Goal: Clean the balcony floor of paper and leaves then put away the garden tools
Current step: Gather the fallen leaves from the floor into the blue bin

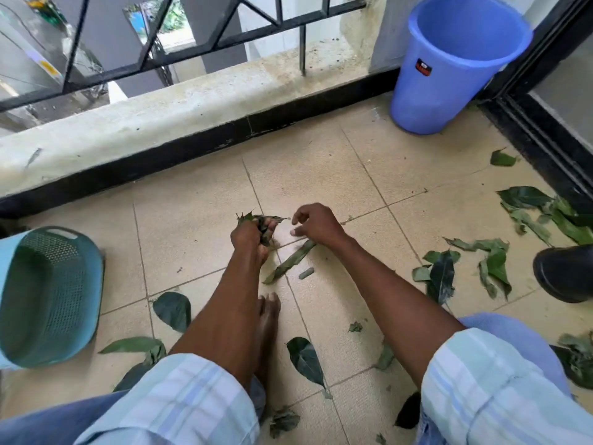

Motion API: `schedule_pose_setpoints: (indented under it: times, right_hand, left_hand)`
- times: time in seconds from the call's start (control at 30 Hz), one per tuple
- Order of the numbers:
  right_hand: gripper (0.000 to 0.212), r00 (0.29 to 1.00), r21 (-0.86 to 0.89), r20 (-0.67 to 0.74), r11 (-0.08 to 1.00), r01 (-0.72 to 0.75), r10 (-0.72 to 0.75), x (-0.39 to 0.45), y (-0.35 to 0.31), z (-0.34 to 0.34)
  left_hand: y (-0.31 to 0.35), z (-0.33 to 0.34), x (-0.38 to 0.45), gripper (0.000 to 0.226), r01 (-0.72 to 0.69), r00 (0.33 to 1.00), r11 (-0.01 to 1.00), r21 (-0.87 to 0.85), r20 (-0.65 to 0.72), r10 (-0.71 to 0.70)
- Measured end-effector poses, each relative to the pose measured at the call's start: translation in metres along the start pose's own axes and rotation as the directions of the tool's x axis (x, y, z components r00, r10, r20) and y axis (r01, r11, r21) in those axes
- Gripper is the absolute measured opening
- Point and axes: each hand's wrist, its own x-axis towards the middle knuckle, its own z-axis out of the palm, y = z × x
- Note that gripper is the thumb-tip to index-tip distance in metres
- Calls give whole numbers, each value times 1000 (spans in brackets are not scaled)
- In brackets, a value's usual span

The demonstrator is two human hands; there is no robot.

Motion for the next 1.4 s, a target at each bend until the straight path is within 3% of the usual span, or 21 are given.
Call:
schedule_pose_setpoints:
  times: [0.1, 0.17, 0.27, 0.47, 0.53, 0.6, 0.67, 0.73, 0.83, 0.9, 0.97, 1.03, 1.07, 1.17, 1.2, 1.23, 1.3, 1.33, 1.4]
  right_hand:
    - [32, 992, -319, 124, 948, 3, 39, -6, 25, 19]
    - [21, 994, -410, 105, 910, 65, -24, -9, 36, 31]
    - [9, 995, -420, 72, 902, 96, -72, -8, 36, 35]
    - [15, 999, -420, 10, 906, 44, -44, 1, 40, 31]
    - [12, 998, -351, 55, 934, 57, -40, 2, 37, 27]
    - [21, 989, -400, 126, 909, 117, -72, 3, 35, 24]
    - [12, 988, -437, 106, 887, 149, -113, 0, 37, 23]
    - [5, 989, -322, -35, 939, 124, -143, -2, 37, 24]
    - [2, 969, 53, -247, 998, 32, -18, -2, 13, 26]
    - [3, 988, 256, -148, 967, -5, 44, 1, -11, 32]
    - [5, 997, 290, 74, 957, 2, -24, 1, -33, 38]
    - [9, 971, 270, 230, 963, 5, -70, 3, -43, 39]
    - [10, 977, 256, 201, 967, 16, -69, 9, -43, 38]
    - [27, 979, 36, -179, 993, 108, -100, 36, -32, 28]
    - [36, 961, -69, -230, 988, 140, -152, 48, -27, 25]
    - [45, 960, -197, -191, 966, 165, -203, 59, -22, 25]
    - [63, 981, -468, 31, 864, 185, -193, 71, -17, 28]
    - [63, 975, -576, 107, 787, 220, -194, 73, -15, 30]
    - [45, 950, -707, 133, 645, 292, -284, 63, -9, 37]
  left_hand:
    - [-1, -15, 5, 30, 18, 999, 999, 44, -40, -17]
    - [-8, -20, 9, 26, 41, 998, 994, 97, -48, -37]
    - [-14, -22, 8, 10, 24, 1000, 989, 144, -20, -21]
    - [-11, -32, 7, 25, -24, 1000, 985, 171, 11, 23]
    - [-11, -33, 7, 26, -28, 1000, 985, 172, 0, 28]
    - [-13, -33, 6, 27, -29, 1000, 987, 157, -5, 30]
    - [-14, -33, 5, 30, -32, 999, 989, 146, -4, 33]
    - [-12, -32, 4, 34, -37, 999, 990, 139, -17, 39]
    - [-8, -30, 1, 47, -64, 998, 984, 168, 2, 64]
    - [-6, -27, -3, 55, -74, 994, 970, 232, 98, 52]
    - [-3, -21, -5, 48, -74, 985, 963, 259, 169, 30]
    - [2, -21, -1, 31, -59, 994, 971, 231, 99, 37]
    - [6, -23, 3, 21, -59, 998, 977, 205, 45, 50]
    - [17, -33, 11, 19, -70, 998, 989, 130, -2, 71]
    - [20, -36, 12, 24, -75, 997, 989, 125, 15, 73]
    - [21, -38, 12, 29, -77, 997, 988, 132, 34, 73]
    - [20, -39, 13, 34, -77, 995, 982, 170, 68, 66]
    - [20, -38, 13, 35, -77, 995, 976, 205, 75, 63]
    - [16, -37, 15, 41, -81, 996, 952, 296, 65, 65]
